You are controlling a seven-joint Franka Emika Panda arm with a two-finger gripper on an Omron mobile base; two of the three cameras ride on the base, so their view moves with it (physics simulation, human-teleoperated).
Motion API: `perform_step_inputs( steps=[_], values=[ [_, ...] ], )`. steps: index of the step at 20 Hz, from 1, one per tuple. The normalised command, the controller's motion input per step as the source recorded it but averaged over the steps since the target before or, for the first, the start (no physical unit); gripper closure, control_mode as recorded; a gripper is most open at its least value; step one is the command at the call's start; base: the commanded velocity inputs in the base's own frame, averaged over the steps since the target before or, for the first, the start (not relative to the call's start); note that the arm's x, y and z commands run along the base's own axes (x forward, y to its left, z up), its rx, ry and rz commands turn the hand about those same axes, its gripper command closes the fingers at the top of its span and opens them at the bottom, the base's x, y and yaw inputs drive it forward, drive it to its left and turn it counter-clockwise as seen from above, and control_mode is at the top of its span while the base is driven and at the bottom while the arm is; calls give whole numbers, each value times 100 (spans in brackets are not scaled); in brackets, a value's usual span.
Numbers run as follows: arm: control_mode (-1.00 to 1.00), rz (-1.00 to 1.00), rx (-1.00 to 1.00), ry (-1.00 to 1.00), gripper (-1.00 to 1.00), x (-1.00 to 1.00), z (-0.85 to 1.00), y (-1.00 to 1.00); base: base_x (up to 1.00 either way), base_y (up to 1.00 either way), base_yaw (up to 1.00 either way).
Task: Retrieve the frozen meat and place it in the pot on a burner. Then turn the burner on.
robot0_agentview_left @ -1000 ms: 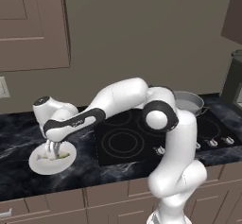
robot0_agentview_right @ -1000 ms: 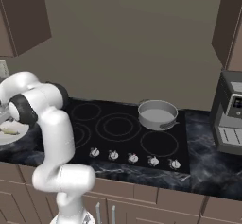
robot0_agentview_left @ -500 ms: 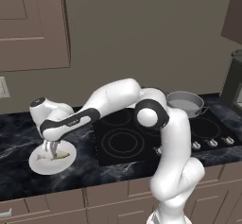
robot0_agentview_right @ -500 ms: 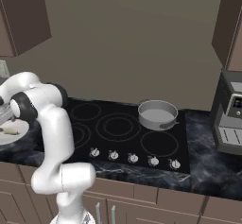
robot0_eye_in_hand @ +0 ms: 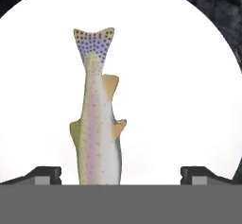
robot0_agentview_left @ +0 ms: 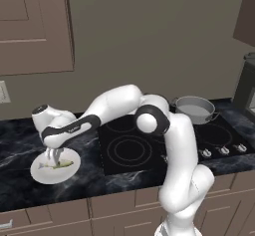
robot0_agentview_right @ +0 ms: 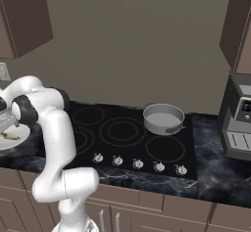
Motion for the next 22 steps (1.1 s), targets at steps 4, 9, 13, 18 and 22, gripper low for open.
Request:
perform_step_inputs(
  steps=[4,9,13,18,22],
  values=[
    [-100,0,0,1,-100,-5,-10,8,0,0,0],
    [-100,0,0,0,-100,-13,-17,0,0,0,0],
    [-100,0,0,0,-100,-18,-23,0,0,0,0],
    [-100,0,0,0,-100,-3,-8,0,0,0,0],
    [-100,0,0,0,100,0,-7,0,0,0,0]
  ],
)
